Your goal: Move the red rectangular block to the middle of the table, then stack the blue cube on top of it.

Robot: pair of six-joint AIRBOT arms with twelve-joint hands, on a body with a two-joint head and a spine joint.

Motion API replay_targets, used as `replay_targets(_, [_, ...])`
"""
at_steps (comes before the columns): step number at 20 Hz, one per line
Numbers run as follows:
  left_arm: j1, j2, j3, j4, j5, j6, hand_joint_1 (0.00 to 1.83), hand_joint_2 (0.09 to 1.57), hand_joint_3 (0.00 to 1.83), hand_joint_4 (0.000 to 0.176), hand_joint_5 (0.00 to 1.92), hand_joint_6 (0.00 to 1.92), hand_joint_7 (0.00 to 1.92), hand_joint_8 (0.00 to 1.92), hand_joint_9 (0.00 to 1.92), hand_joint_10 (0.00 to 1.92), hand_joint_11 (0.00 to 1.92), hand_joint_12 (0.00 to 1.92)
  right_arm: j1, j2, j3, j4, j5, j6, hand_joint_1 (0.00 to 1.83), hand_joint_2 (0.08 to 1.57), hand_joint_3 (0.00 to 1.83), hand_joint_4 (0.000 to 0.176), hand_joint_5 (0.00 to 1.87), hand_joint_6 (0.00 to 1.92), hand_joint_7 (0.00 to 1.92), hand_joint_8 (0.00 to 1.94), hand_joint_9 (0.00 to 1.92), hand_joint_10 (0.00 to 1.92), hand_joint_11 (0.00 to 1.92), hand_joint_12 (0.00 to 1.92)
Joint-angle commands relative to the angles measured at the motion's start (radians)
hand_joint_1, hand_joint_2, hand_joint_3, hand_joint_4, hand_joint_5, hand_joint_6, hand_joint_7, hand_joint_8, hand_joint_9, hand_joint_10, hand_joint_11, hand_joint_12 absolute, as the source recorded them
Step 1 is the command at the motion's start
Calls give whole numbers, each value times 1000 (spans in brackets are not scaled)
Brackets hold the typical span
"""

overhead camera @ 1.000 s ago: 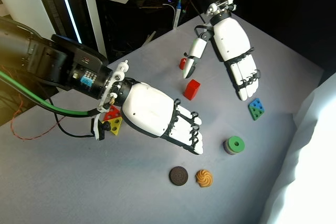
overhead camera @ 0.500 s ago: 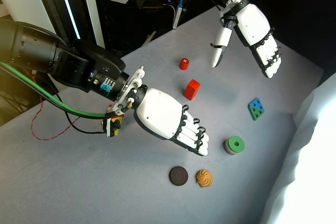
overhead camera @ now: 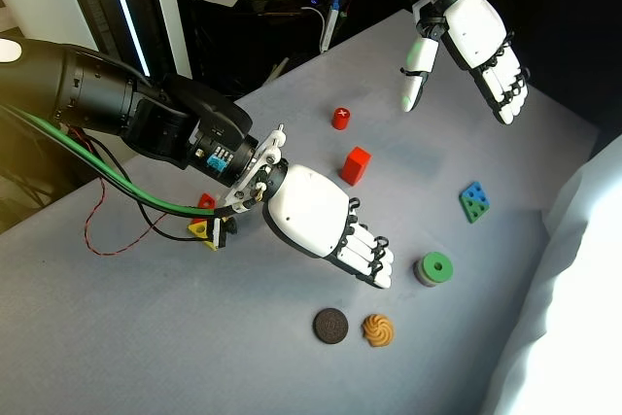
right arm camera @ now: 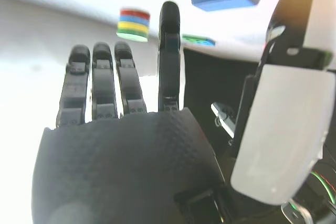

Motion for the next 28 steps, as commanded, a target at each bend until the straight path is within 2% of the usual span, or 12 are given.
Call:
replay_targets(1, [-9, 17, -4, 55, -37, 3, 275, 782, 0, 0, 0, 0, 0, 0, 0, 0, 3, 64, 16, 7, 0, -46, 66, 1, 782, 770, 11, 99, 759, 6, 0, 0, 0, 0, 0, 0])
replay_targets(2, [-9, 18, -14, 55, -42, 4, 270, 786, 1, 0, 6, 2, 0, 0, 0, 0, 9, 69, 18, 4, 2, -46, 68, 1, 798, 768, 8, 92, 771, 9, 0, 0, 0, 0, 0, 0])
replay_targets(3, [-9, 19, -25, 51, -43, 10, 271, 786, 1, 0, 14, 6, 0, 0, 0, 0, 13, 73, 20, -1, 7, -46, 75, 1, 828, 767, 6, 76, 793, 17, 0, 0, 0, 0, 0, 0])
replay_targets(9, [-9, 19, -36, 33, -48, 18, 263, 797, 4, 0, 19, 4, 0, 0, 0, 0, 3, 87, 21, -9, 11, -46, 77, 2, 921, 796, 10, 107, 923, 20, 0, 0, 0, 0, 0, 0])
replay_targets(12, [-9, 19, -40, 32, -48, 18, 243, 808, 4, 0, 25, 1, 0, 0, 0, 0, 0, 122, 20, -9, 11, -46, 75, -2, 962, 832, 4, 104, 1124, 30, 114, 2, 0, 0, 0, 0])
replay_targets(13, [-10, 19, -46, 32, -51, 18, 237, 812, 5, 0, 26, 1, 0, 0, 0, 0, 0, 125, 20, -9, 11, -46, 75, -5, 1079, 933, 6, 162, 1350, 161, 161, 8, 0, 0, 0, 0])
replay_targets(14, [-11, 19, -49, 32, -53, 18, 236, 812, 3, 0, 30, 2, 0, 0, 0, 0, 0, 142, 20, -9, 11, -46, 75, -10, 1106, 953, 6, 173, 1398, 189, 207, 24, 0, 0, 0, 0])
replay_targets(16, [-16, 19, -56, 32, -59, 18, 232, 810, 1, 0, 29, 1, 0, 0, 0, 0, 0, 145, 18, -8, 11, -46, 75, -17, 1114, 965, 3, 176, 1383, 263, 230, 9, 0, 0, 0, 0])
replay_targets(18, [-23, 19, -60, 32, -66, 18, 239, 818, 4, 0, 36, 3, 6, 2, 0, 0, 0, 141, 18, -8, 11, -46, 75, -17, 1096, 992, 3, 176, 1266, 498, 239, 1, 0, 0, 0, 0])
replay_targets(21, [-33, 18, -60, 28, -71, 21, 239, 826, 7, 0, 39, 4, 9, 3, 0, 0, 0, 137, 20, -8, 11, -46, 71, -17, 1102, 992, 0, 176, 1266, 509, 343, 14, 22, 4, 0, 0])
replay_targets(24, [-50, 18, -59, 0, -77, 66, 225, 826, 3, 0, 40, 1, 9, 0, 0, 0, 0, 156, 41, -2, 11, -46, 59, -17, 1101, 994, 0, 176, 1260, 519, 361, 4, 58, 7, 0, 0])
replay_targets(28, [-50, 18, -58, -1, -77, 67, 231, 840, 5, 0, 43, 1, 10, 0, 0, 0, 0, 145, 95, 23, 10, -45, -15, -13, 1090, 1007, 3, 176, 1211, 606, 354, 14, 69, 14, 0, 0])
